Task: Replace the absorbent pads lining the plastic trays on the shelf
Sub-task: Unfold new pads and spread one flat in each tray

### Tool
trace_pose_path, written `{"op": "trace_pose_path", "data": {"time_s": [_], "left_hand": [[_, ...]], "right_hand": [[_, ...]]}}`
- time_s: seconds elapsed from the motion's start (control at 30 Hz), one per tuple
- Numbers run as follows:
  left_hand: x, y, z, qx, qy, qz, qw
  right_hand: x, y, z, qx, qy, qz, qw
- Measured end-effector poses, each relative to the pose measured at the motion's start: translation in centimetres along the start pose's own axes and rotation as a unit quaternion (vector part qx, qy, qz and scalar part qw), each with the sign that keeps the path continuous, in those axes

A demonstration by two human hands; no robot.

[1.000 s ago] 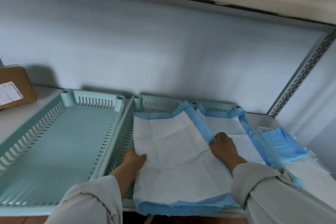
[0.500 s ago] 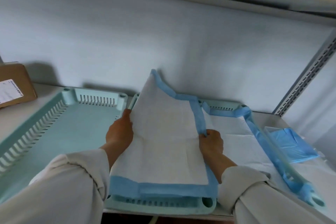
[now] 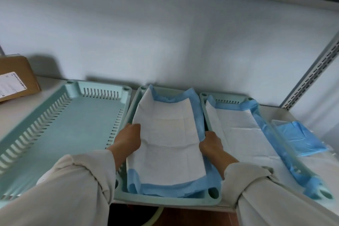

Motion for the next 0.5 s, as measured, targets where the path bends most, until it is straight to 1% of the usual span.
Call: {"op": "trace_pose_path", "data": {"time_s": [0.1, 0.2, 0.27, 0.33, 0.4, 0.43, 0.47, 0.5], "left_hand": [[-0.3, 0.6, -0.1, 0.05, 0.011, 0.027, 0.998], [-1.2, 1.5, -0.7, 0.097, 0.02, 0.044, 0.994], [-1.6, 1.3, -1.5, 0.155, 0.042, 0.018, 0.987], [-1.9, 1.4, -3.0, 0.235, 0.11, -0.012, 0.966], [-2.2, 2.4, -4.1, 0.275, 0.173, 0.012, 0.946], [-2.3, 2.9, -4.2, 0.271, 0.177, 0.033, 0.946], [-2.2, 3.1, -4.0, 0.26, 0.168, 0.049, 0.95], [-2.2, 3.1, -3.7, 0.256, 0.156, 0.061, 0.952]], "right_hand": [[-0.2, 0.5, 0.2, -0.029, -0.014, 0.02, 0.999], [-0.7, 1.0, 0.5, -0.062, -0.052, 0.038, 0.996], [-1.1, 0.9, 1.0, -0.08, -0.079, 0.033, 0.993], [-1.6, 0.7, 2.0, -0.109, -0.125, 0.007, 0.986], [-2.6, 0.8, 3.9, -0.193, -0.185, -0.036, 0.963], [-3.3, 1.1, 4.9, -0.238, -0.212, -0.045, 0.947], [-4.0, 1.6, 5.6, -0.279, -0.226, -0.025, 0.933], [-4.5, 2.5, 5.9, -0.309, -0.226, 0.023, 0.923]]}}
Point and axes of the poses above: each hand's wrist, its own x-axis towards the middle knuckle, its own y-axis out of the palm, z = x × y, the point moved 8 cm from there along x, towards the middle knuckle, and after that the axes turned 2 degrees about y, right-handed, at the moved point
